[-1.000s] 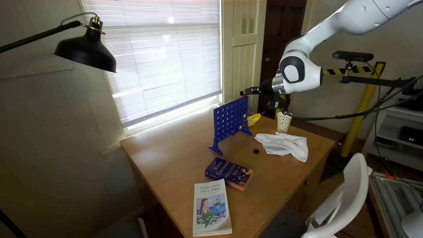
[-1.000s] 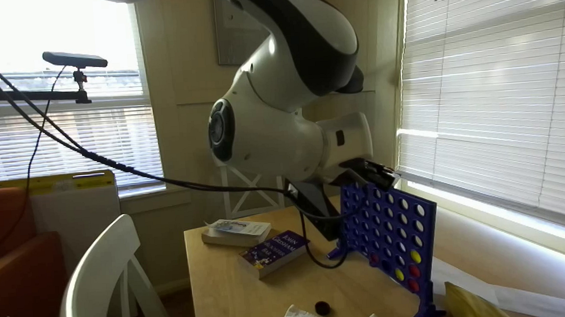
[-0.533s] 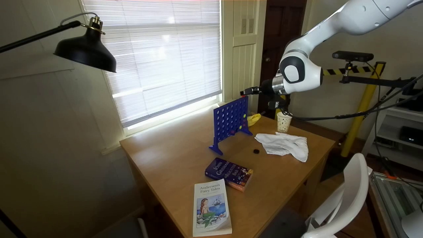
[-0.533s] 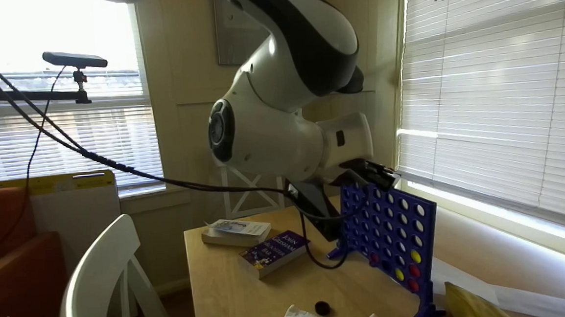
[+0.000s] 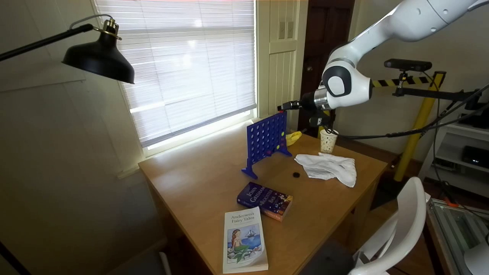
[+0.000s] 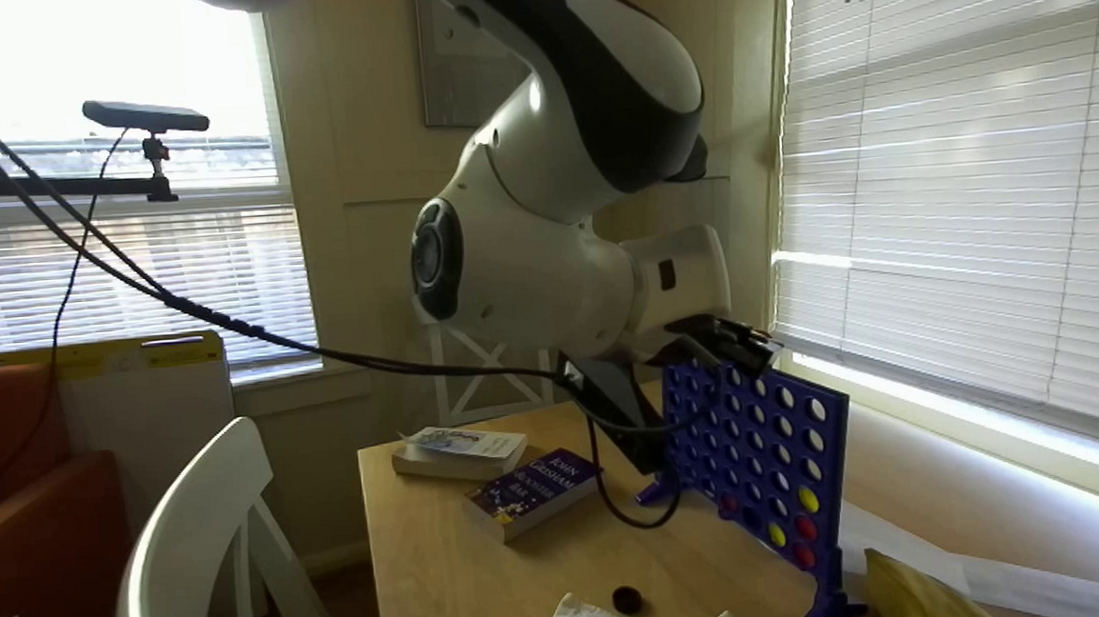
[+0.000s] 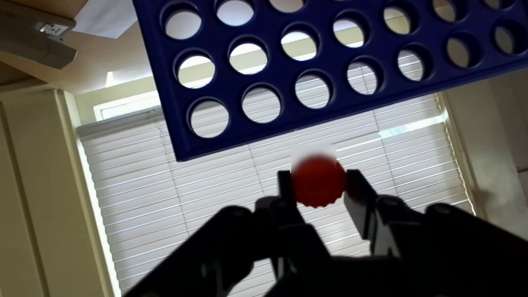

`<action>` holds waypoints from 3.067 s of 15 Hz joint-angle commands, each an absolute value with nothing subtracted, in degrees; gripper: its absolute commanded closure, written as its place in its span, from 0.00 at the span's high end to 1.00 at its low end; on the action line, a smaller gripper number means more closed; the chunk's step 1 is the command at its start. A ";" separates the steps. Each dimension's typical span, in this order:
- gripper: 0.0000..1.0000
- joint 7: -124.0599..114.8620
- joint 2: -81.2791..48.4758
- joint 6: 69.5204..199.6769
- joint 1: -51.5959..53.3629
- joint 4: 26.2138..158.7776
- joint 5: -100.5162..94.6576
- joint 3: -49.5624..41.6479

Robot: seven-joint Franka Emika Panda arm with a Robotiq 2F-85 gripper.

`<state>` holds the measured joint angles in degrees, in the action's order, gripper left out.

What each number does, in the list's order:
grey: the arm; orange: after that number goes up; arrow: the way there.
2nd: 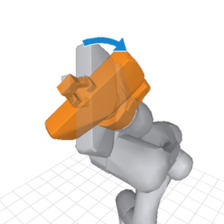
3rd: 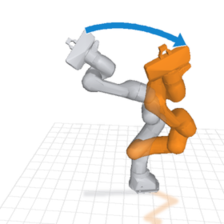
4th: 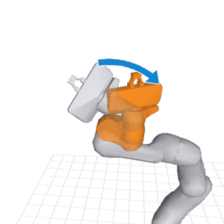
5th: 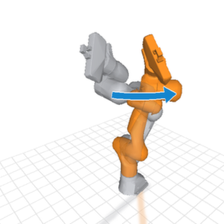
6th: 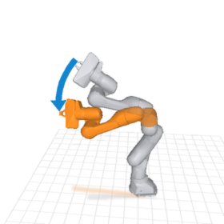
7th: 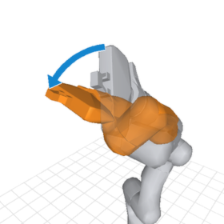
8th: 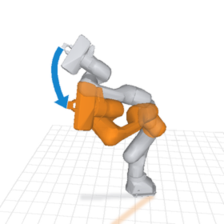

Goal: Put the orange disc in the blue board

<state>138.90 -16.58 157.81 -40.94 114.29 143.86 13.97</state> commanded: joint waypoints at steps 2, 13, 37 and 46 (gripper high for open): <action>0.11 137.96 -19.10 157.65 -39.60 111.89 143.86 13.06; 0.11 135.37 -19.50 155.42 -38.56 111.31 143.86 12.53; 0.11 136.08 -21.81 156.02 -34.20 109.03 143.86 8.08; 0.11 136.30 -22.23 156.32 -31.83 108.35 143.86 5.72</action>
<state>136.59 -20.97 155.99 -33.33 110.14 143.86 7.26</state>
